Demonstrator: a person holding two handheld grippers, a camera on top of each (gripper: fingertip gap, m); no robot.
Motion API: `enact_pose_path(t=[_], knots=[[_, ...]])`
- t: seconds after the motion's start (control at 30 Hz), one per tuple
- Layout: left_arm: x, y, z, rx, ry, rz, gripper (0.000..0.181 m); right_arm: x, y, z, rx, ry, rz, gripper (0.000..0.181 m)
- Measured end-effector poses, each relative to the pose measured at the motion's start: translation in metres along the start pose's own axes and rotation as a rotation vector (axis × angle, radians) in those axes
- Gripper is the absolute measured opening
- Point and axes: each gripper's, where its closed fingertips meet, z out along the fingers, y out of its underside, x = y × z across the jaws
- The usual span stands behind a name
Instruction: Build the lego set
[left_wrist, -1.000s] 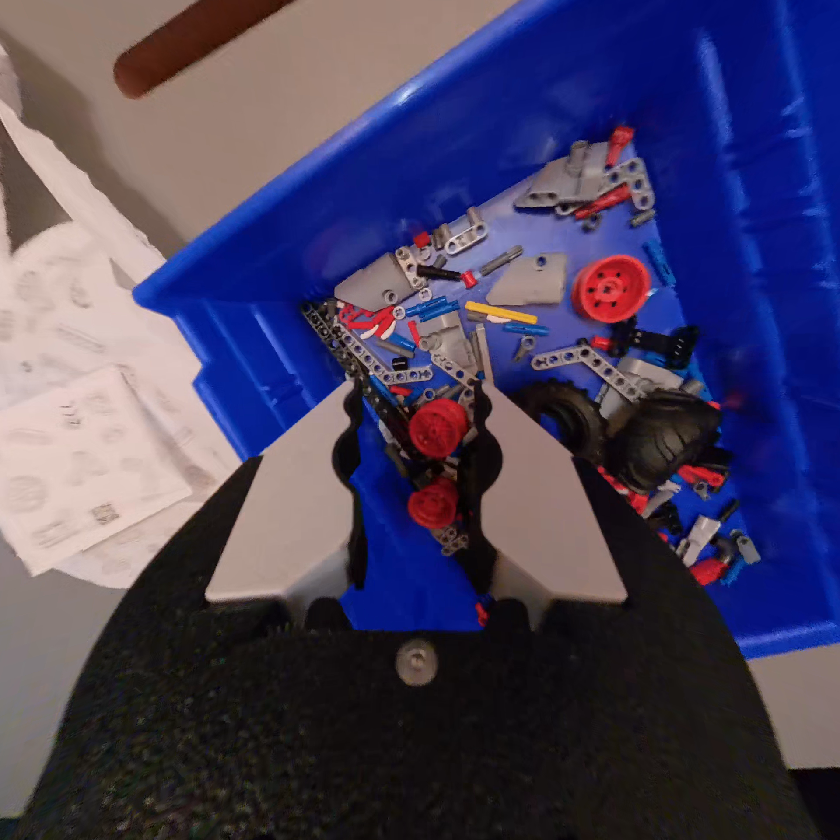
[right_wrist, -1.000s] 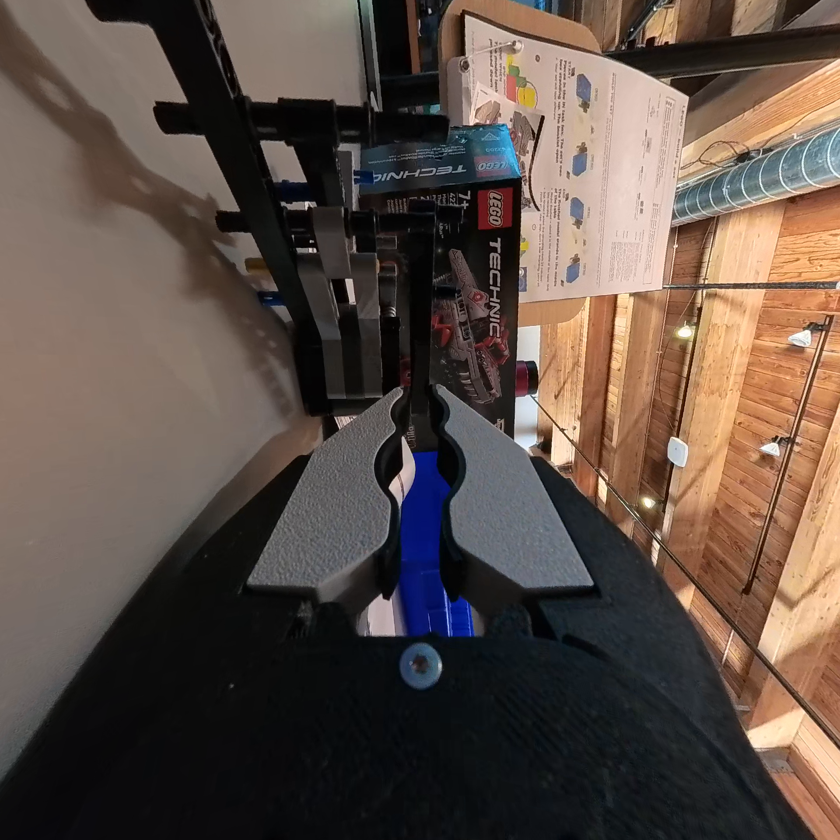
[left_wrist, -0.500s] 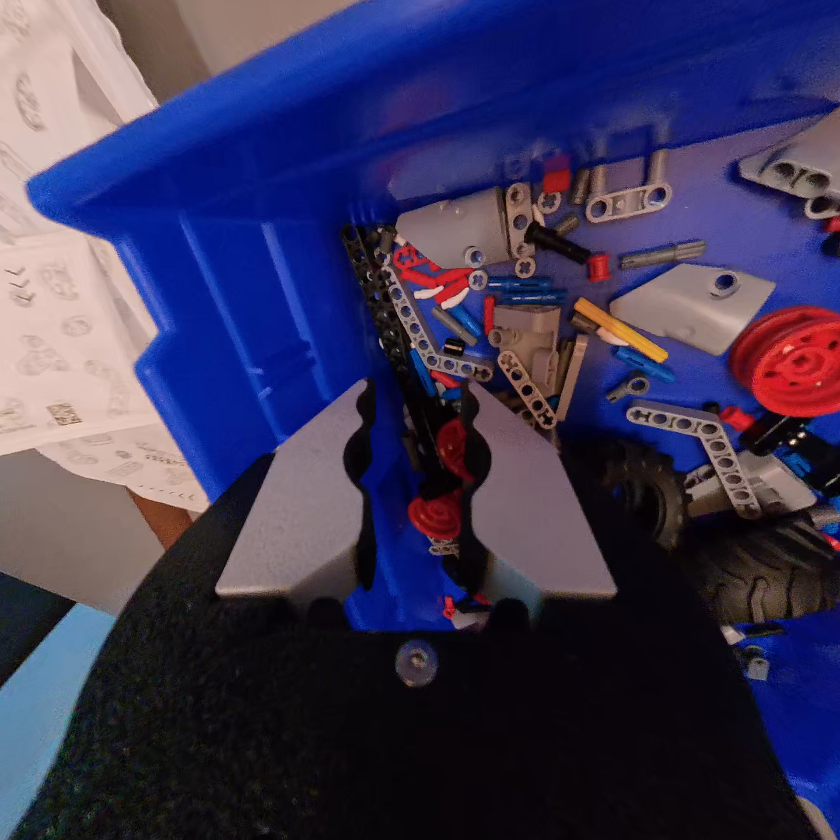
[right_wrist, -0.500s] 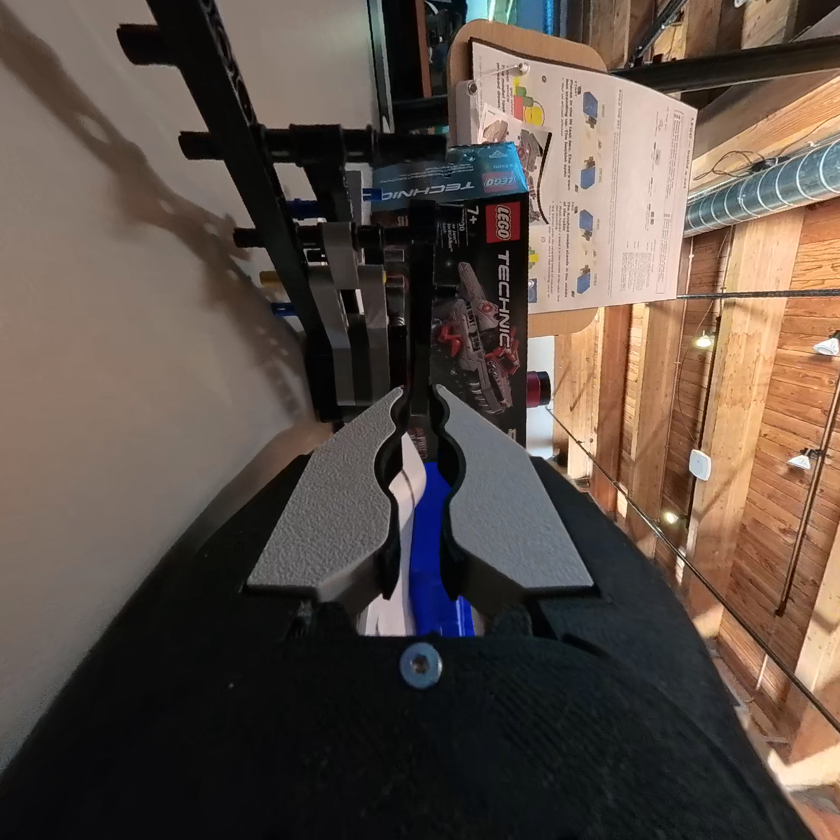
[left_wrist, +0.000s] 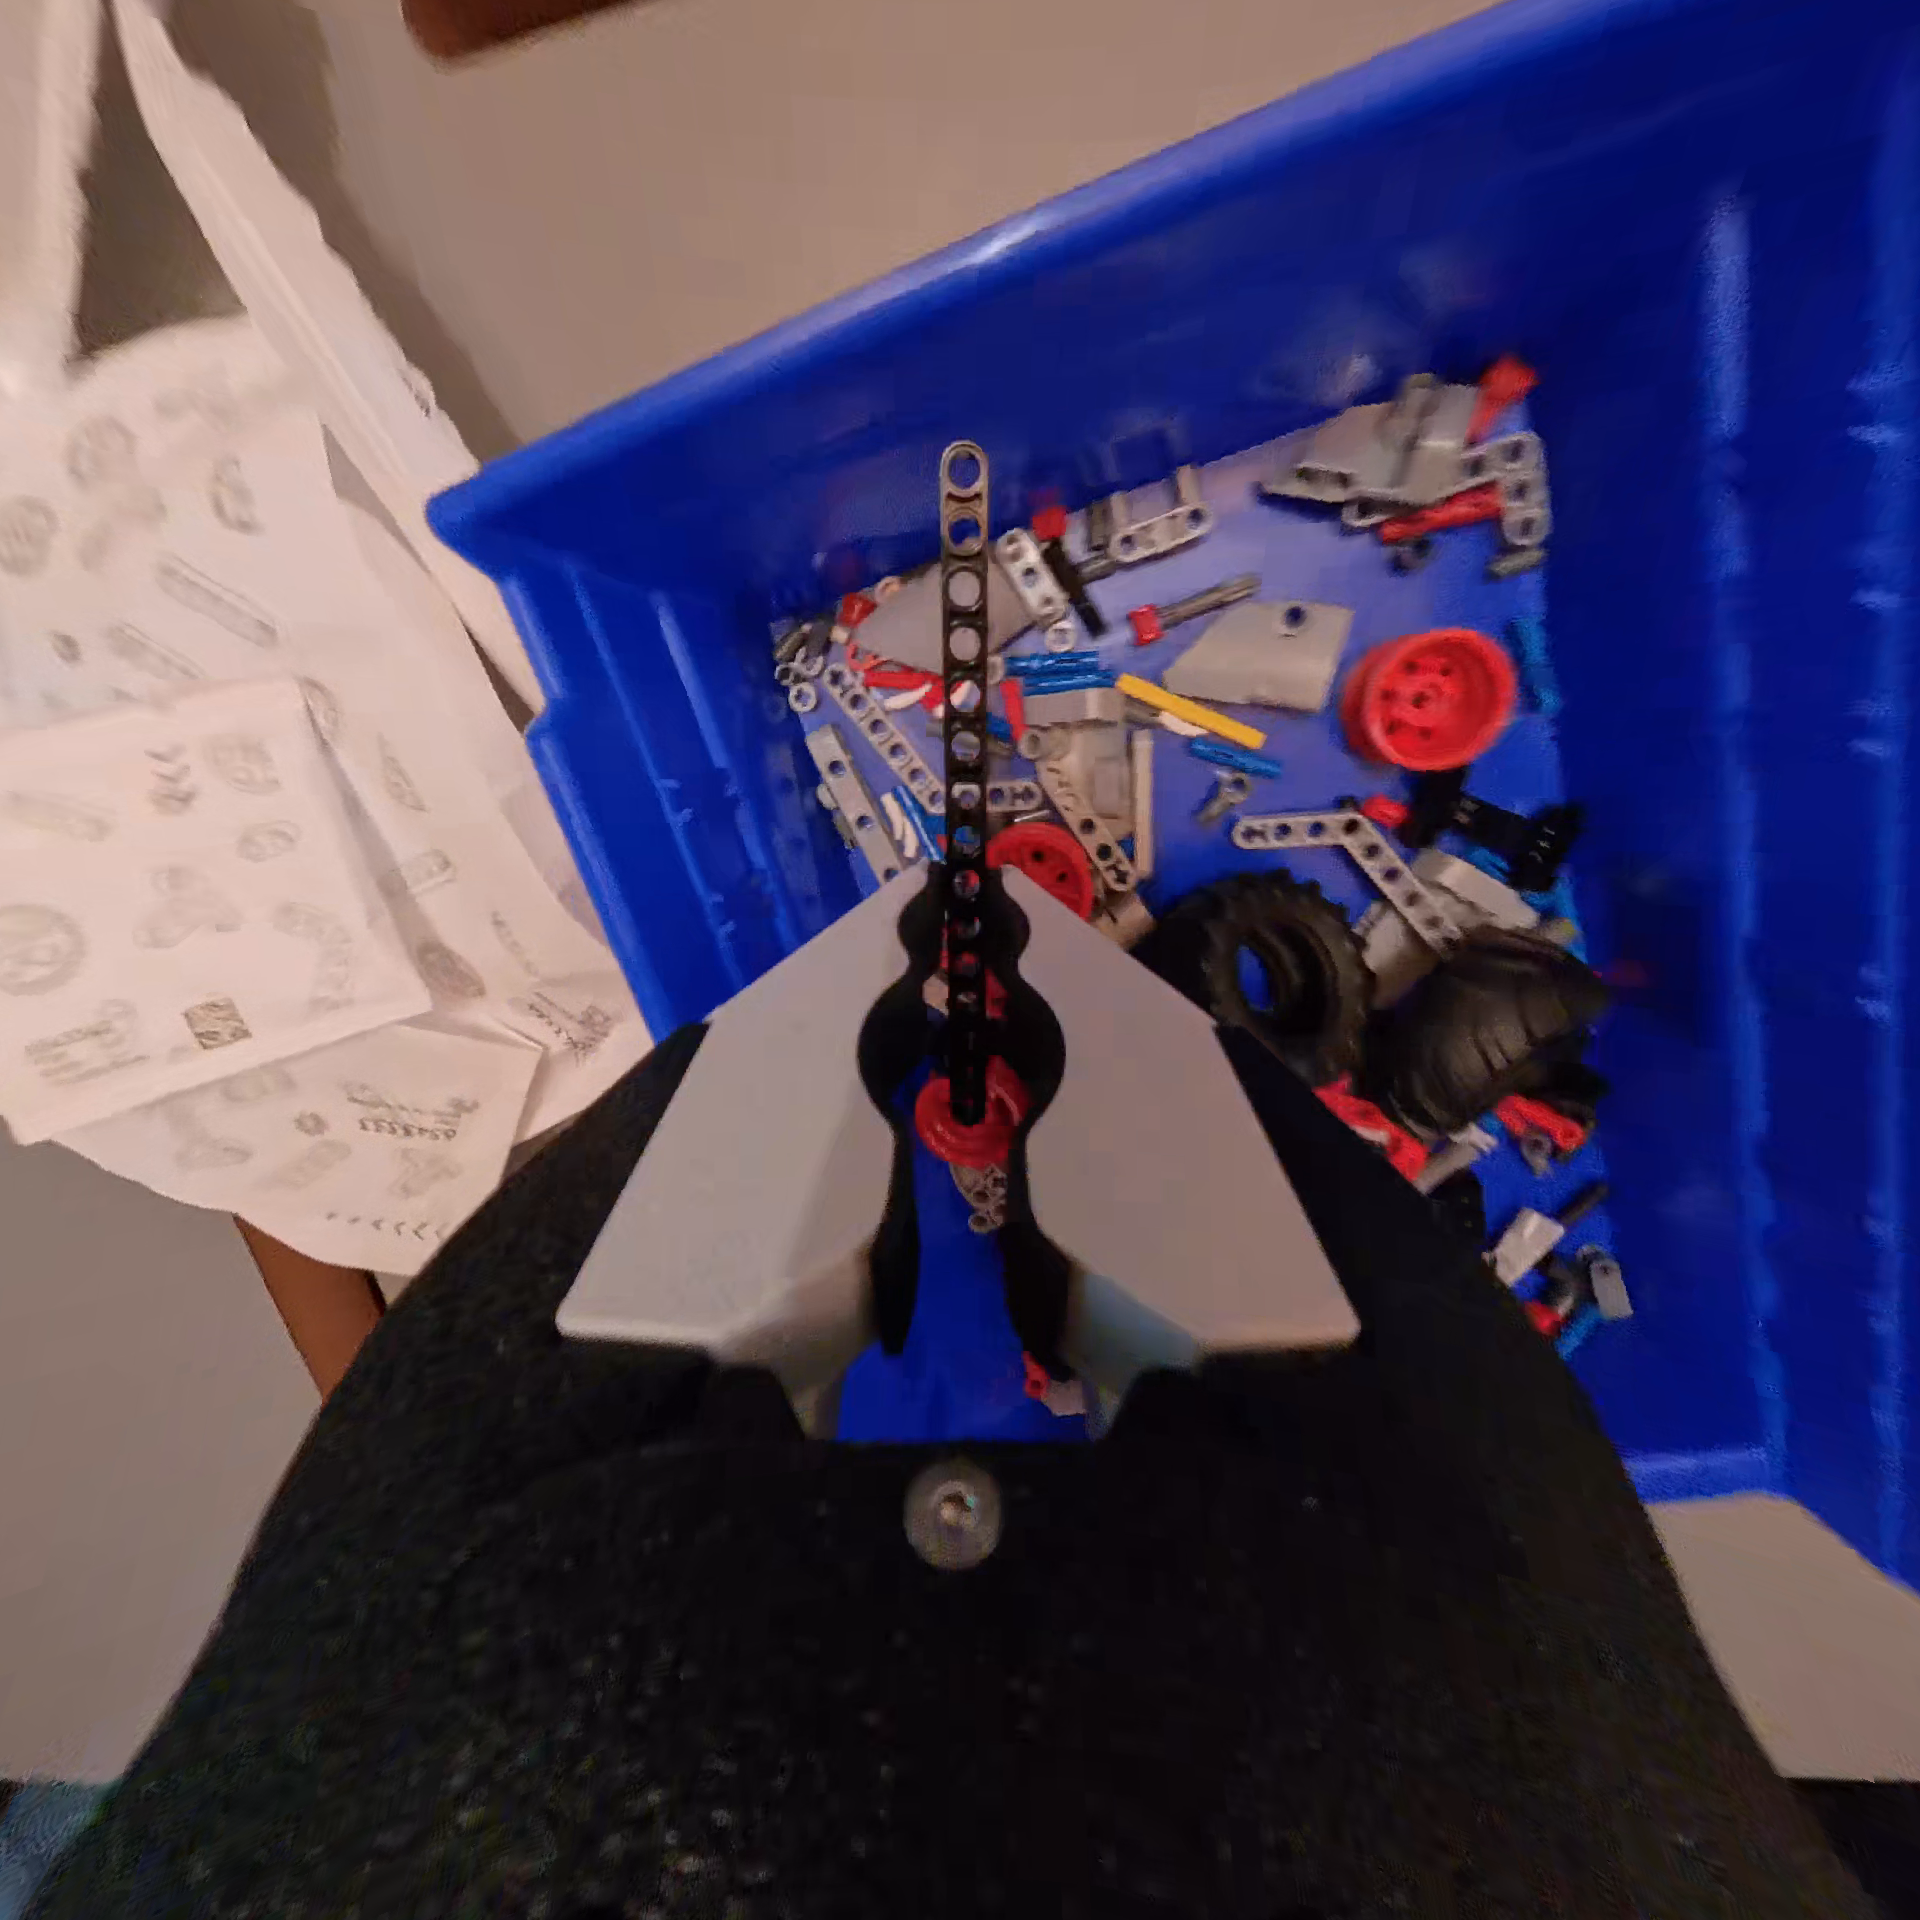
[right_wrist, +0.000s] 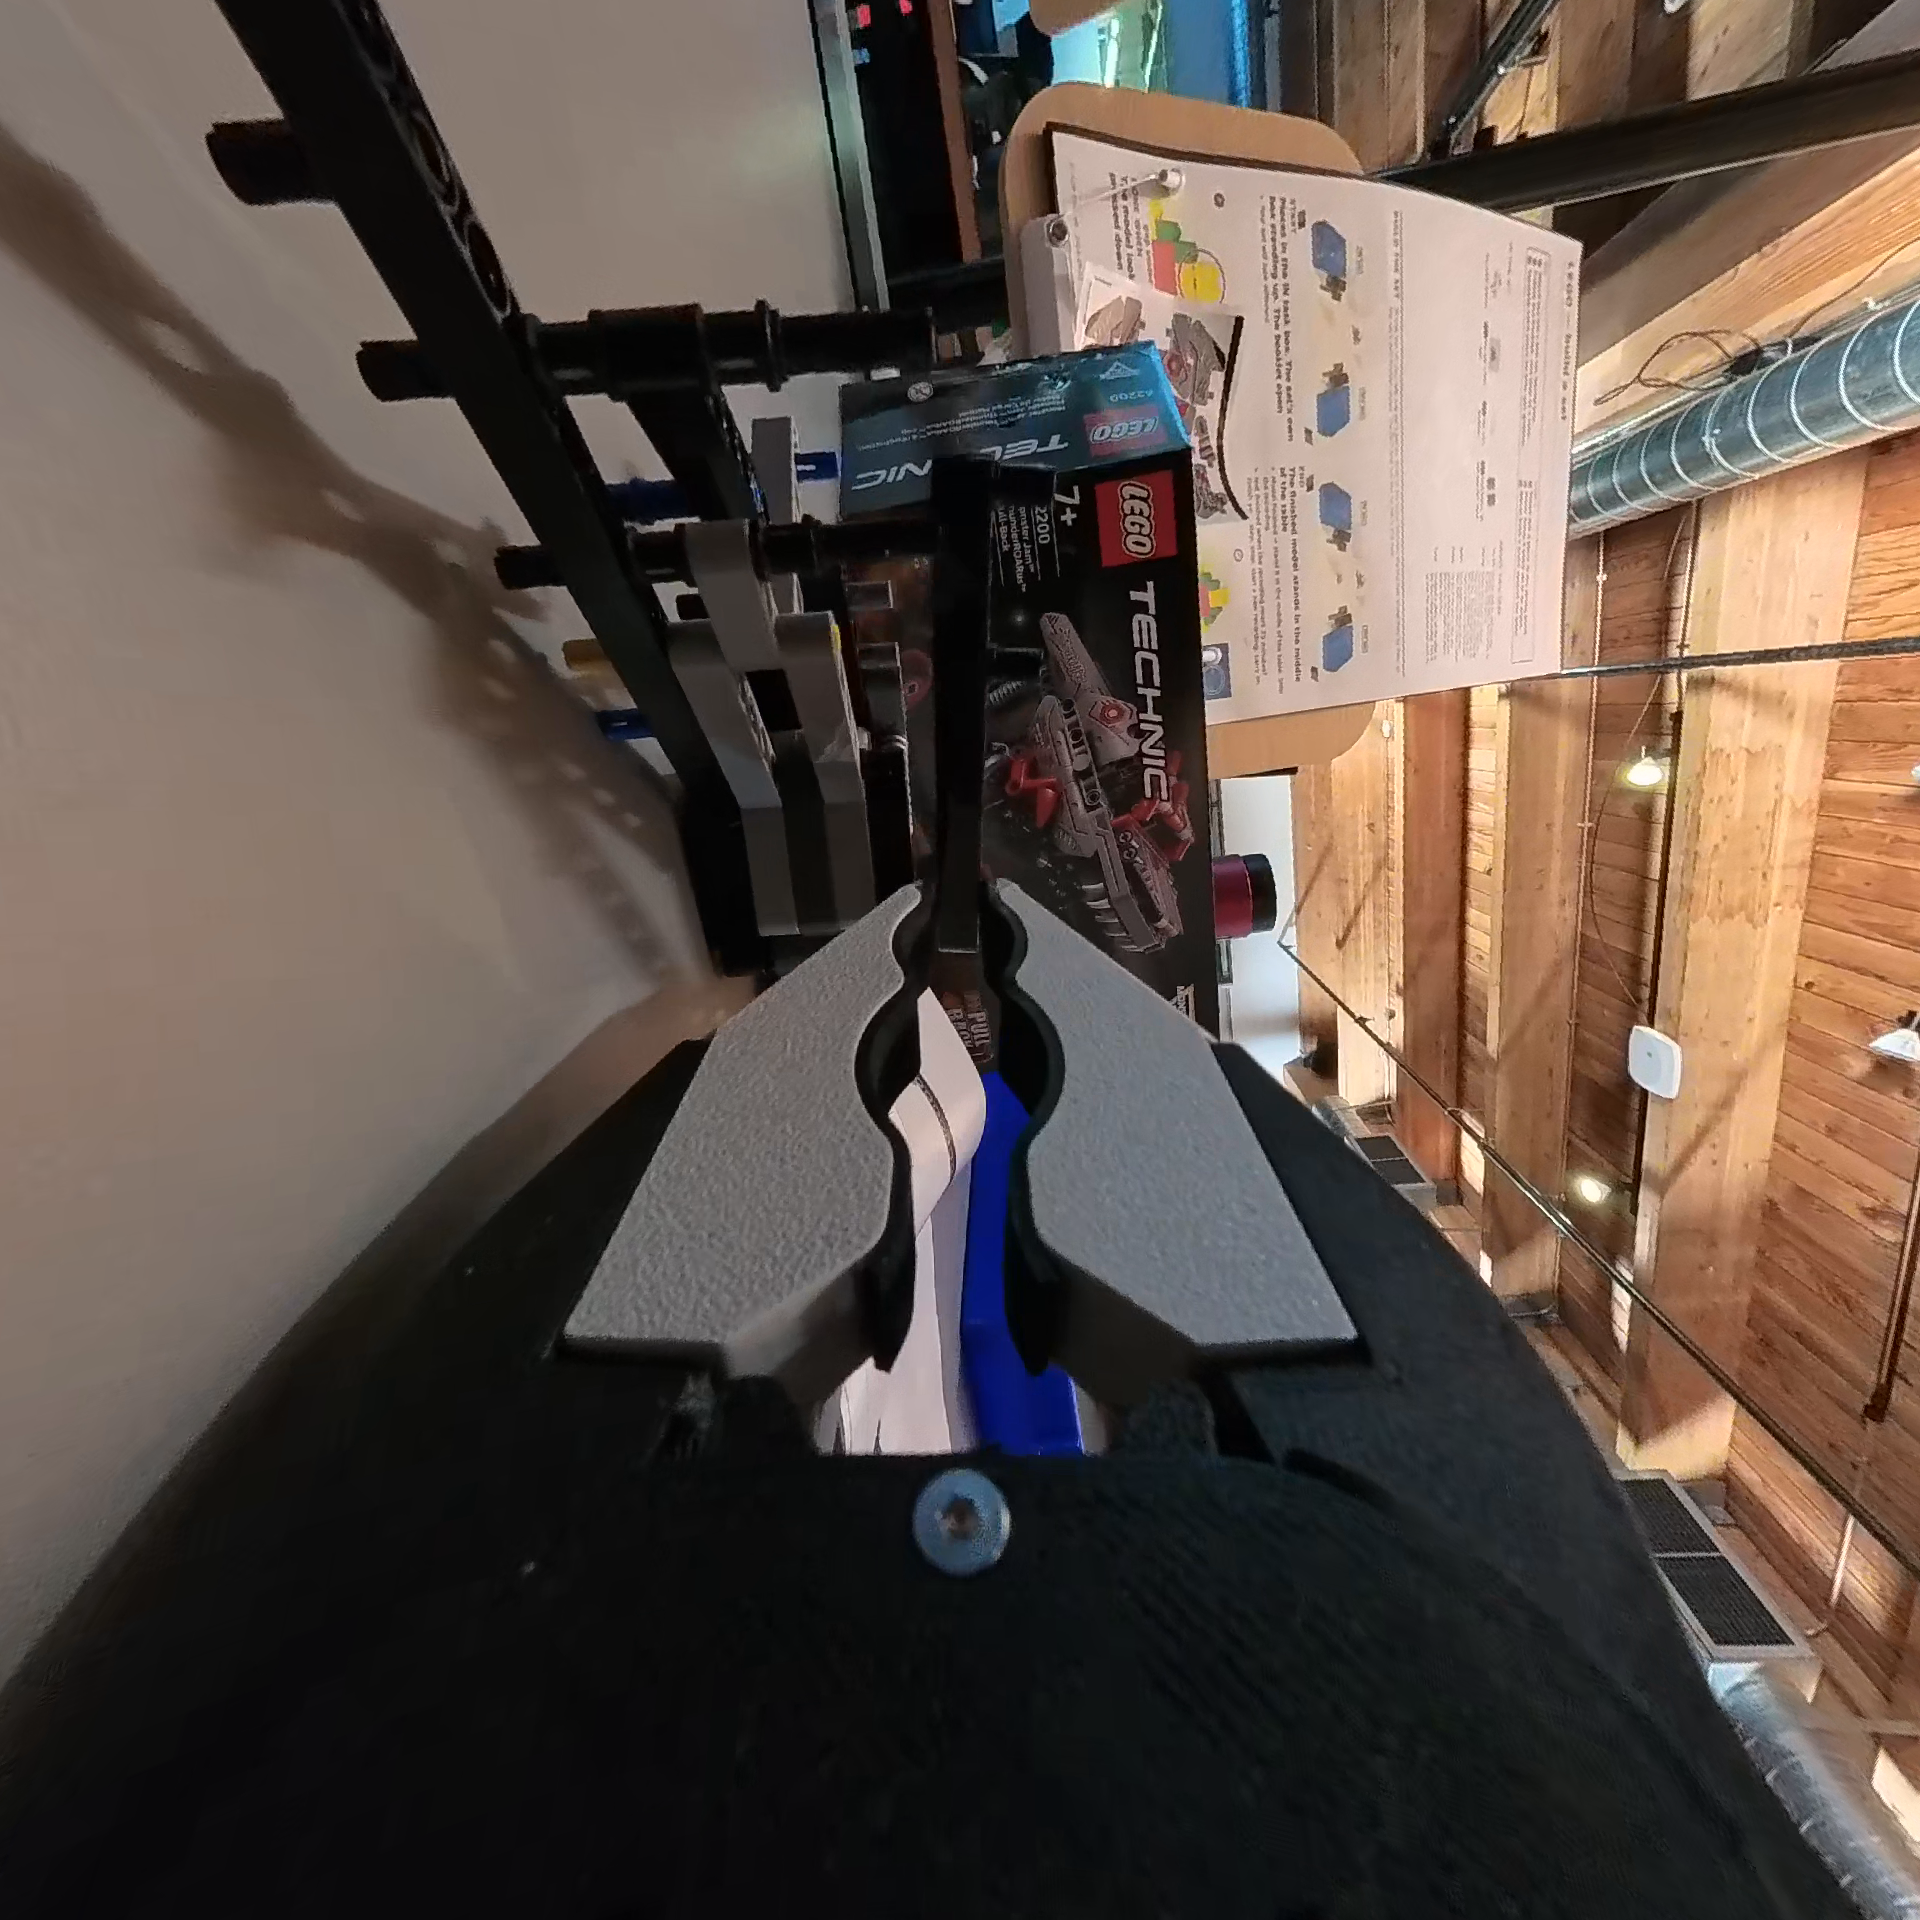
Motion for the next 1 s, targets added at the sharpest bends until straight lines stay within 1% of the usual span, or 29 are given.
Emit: enact_pose_path(t=[0.03,0.1,0.17,0.23,0.3,0.37,0.43,0.5,0.57,0.63,0.7,0.83,0.93,1.0], knots=[[0.005,-0.004,-0.011,0.046,-0.001,0.035,0.004,0.000,0.000,0.000,0.002,-0.003,-0.002,0.005],[0.025,-0.013,-0.038,0.144,0.024,0.123,0.004,-0.001,-0.001,0.000,0.005,-0.007,-0.006,0.005],[0.068,-0.019,-0.071,0.254,0.105,0.219,0.005,-0.001,-0.002,-0.001,0.009,-0.005,-0.008,0.005],[0.111,-0.022,-0.101,0.359,0.105,0.366,0.005,0.000,-0.002,-0.001,0.007,-0.003,-0.008,0.005],[0.161,-0.013,-0.119,0.405,0.116,0.519,0.005,0.000,-0.002,-0.001,0.010,-0.003,-0.003,0.005],[0.220,0.007,-0.121,0.404,0.194,0.660,0.005,0.000,-0.004,-0.002,0.016,-0.004,-0.012,0.005],[0.271,0.032,-0.110,0.358,0.257,0.779,0.005,0.000,-0.006,-0.004,0.026,-0.004,-0.025,0.005],[0.313,0.055,-0.091,0.312,0.304,0.883,0.005,0.001,-0.007,-0.006,0.031,0.005,-0.034,0.005],[0.346,0.070,-0.068,0.280,0.345,0.939,0.005,0.003,-0.008,-0.010,0.041,0.010,-0.035,0.005],[0.368,0.077,-0.049,0.260,0.378,0.954,0.005,0.001,-0.007,-0.014,0.042,0.002,-0.044,0.005],[0.383,0.077,-0.033,0.240,0.404,0.938,0.005,-0.006,-0.005,-0.020,0.050,-0.021,-0.075,0.005],[0.398,0.064,-0.008,0.211,0.424,0.891,0.004,-0.016,-0.001,-0.026,0.051,-0.065,-0.104,0.006],[0.400,0.049,0.000,0.218,0.395,0.891,0.004,-0.009,0.000,-0.028,0.062,-0.035,-0.079,0.005],[0.401,0.040,0.004,0.219,0.381,0.887,0.004,0.004,0.000,-0.032,0.071,0.030,-0.068,0.005]])
